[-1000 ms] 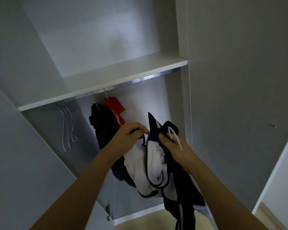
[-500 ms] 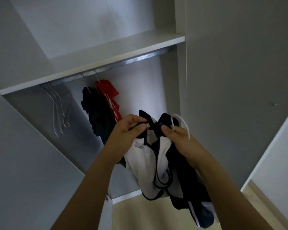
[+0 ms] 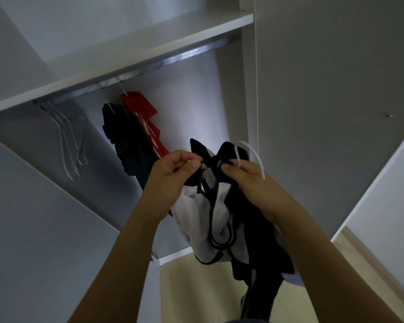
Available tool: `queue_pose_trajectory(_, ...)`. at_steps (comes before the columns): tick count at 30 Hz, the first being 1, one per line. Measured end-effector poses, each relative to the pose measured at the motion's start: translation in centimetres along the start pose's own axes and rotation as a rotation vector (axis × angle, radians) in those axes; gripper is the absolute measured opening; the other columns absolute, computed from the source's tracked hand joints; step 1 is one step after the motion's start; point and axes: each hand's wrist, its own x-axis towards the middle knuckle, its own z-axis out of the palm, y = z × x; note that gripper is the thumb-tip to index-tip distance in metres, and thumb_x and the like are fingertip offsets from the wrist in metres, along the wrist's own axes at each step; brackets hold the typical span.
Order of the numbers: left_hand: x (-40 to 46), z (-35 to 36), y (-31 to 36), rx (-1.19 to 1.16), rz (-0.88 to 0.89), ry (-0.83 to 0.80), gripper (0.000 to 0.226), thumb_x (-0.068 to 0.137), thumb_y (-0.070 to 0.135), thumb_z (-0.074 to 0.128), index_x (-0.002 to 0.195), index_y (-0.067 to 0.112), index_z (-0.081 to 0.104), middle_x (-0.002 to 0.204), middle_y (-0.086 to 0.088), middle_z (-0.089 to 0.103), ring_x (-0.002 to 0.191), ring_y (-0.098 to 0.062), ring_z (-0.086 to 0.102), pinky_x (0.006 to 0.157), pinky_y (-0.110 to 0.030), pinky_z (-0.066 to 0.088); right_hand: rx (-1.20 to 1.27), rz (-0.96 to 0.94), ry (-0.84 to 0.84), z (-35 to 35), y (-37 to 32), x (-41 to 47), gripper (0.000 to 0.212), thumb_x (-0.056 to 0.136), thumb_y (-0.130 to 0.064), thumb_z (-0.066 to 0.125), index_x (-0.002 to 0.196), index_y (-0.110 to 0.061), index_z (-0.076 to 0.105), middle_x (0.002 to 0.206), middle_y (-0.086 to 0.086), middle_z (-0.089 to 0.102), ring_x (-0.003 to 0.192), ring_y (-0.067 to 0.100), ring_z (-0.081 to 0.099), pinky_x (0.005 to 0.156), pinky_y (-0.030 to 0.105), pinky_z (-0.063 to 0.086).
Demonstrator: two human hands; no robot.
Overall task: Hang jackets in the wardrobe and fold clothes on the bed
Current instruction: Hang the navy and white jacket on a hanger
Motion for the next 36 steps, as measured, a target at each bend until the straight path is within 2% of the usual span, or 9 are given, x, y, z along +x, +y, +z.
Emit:
queue_pose_trajectory(7, -0.2, 0.5, 0.2, 0.027, 0.019, -0.072, 0.023, 0.094, 0.003, 0.058, 0.091, 0.022, 0.070, 0.083, 0.006, 0.073, 0.080, -0.009, 0.069, 0.072, -0.017, 0.052, -0.006, 0.007, -0.062, -0.3, -0.1, -0.5, 0.047, 0.074, -0.045, 0.061, 0.095, -0.004, 0.068, 0.097, 0.022, 0.068, 0.095, 0.037, 0.065, 0.095, 0.051, 0.048)
queue_pose_trajectory(11, -0.3, 0.8, 0.2, 0.057, 0.019, -0.090, 0.022, 0.094, 0.003, 0.059, 0.091, 0.022, 0.070, 0.084, 0.004, 0.072, 0.083, -0.012, 0.068, 0.075, -0.020, 0.052, 0.001, 0.003, -0.082, -0.2, -0.3, -0.7, 0.059, 0.070, -0.045, 0.064, 0.095, 0.008, 0.058, 0.098, 0.034, 0.058, 0.080, 0.026, 0.058, 0.083, 0.039, 0.044)
queue_pose_trajectory(13, -0.3, 0.7, 0.2, 0.053, 0.019, -0.091, 0.020, 0.095, 0.003, 0.058, 0.093, 0.020, 0.070, 0.086, 0.003, 0.072, 0.085, -0.013, 0.069, 0.076, -0.021, 0.052, 0.005, 0.016, -0.083, -0.2, -0.4, -0.7, 0.061, 0.067, -0.045, 0.065, 0.095, 0.008, 0.057, 0.092, 0.032, 0.060, 0.080, 0.023, 0.055, 0.081, 0.037, 0.041)
queue_pose_trajectory(17, -0.4, 0.7, 0.2, 0.053, 0.010, -0.088, 0.020, 0.095, 0.003, 0.058, 0.094, 0.019, 0.070, 0.088, 0.000, 0.072, 0.086, -0.015, 0.069, 0.077, -0.022, 0.053, -0.011, 0.037, -0.110, -0.2, -0.5, -0.6, 0.052, 0.065, -0.045, 0.064, 0.088, 0.002, 0.061, 0.083, 0.013, 0.062, 0.079, 0.023, 0.058, 0.083, 0.040, 0.044)
queue_pose_trajectory(19, -0.4, 0.7, 0.2, 0.045, 0.011, -0.092, 0.021, 0.094, 0.002, 0.059, 0.093, 0.020, 0.070, 0.087, -0.001, 0.072, 0.085, -0.014, 0.069, 0.076, -0.021, 0.053, -0.015, 0.042, -0.116, -0.1, -0.5, -0.7, 0.048, 0.065, -0.044, 0.064, 0.087, 0.000, 0.063, 0.085, 0.019, 0.066, 0.081, 0.031, 0.064, 0.092, 0.047, 0.048)
queue_pose_trajectory(21, -0.5, 0.7, 0.3, 0.055, 0.017, -0.095, 0.021, 0.094, 0.001, 0.059, 0.093, 0.019, 0.070, 0.086, 0.000, 0.072, 0.085, -0.014, 0.069, 0.075, -0.021, 0.053, 0.000, 0.055, -0.126, 0.1, -0.6, -0.9, 0.050, 0.065, -0.043, 0.065, 0.091, 0.000, 0.064, 0.097, 0.024, 0.067, 0.095, 0.038, 0.065, 0.099, 0.052, 0.045)
queue_pose_trajectory(29, -0.9, 0.4, 0.8, 0.092, 0.019, -0.121, 0.022, 0.092, -0.003, 0.059, 0.091, 0.016, 0.070, 0.085, -0.005, 0.072, 0.081, -0.015, 0.069, 0.074, -0.022, 0.053, 0.030, 0.065, -0.147, 0.2, -0.9, -1.1, 0.051, 0.074, -0.031, 0.062, 0.103, 0.010, 0.059, 0.101, 0.028, 0.065, 0.089, 0.025, 0.062, 0.102, 0.052, 0.041)
queue_pose_trajectory(34, -1.2, 0.5, 1.1, 0.147, 0.032, -0.126, 0.022, 0.091, -0.003, 0.061, 0.090, 0.017, 0.071, 0.085, -0.007, 0.072, 0.082, -0.016, 0.069, 0.075, -0.023, 0.053, 0.063, 0.052, -0.121, -0.1, -0.9, -1.4, 0.024, 0.090, -0.020, 0.061, 0.100, -0.001, 0.069, 0.102, 0.018, 0.071, 0.101, 0.031, 0.067, 0.103, 0.049, 0.045)
queue_pose_trajectory(36, -1.3, 0.3, 1.1, 0.146, 0.043, -0.141, 0.025, 0.091, -0.005, 0.061, 0.092, 0.017, 0.071, 0.087, -0.006, 0.073, 0.084, -0.017, 0.070, 0.078, -0.023, 0.054, 0.067, 0.025, -0.087, -0.2, -0.8, -1.5, 0.021, 0.093, -0.019, 0.059, 0.099, -0.001, 0.070, 0.102, 0.018, 0.071, 0.102, 0.032, 0.067, 0.103, 0.051, 0.044)
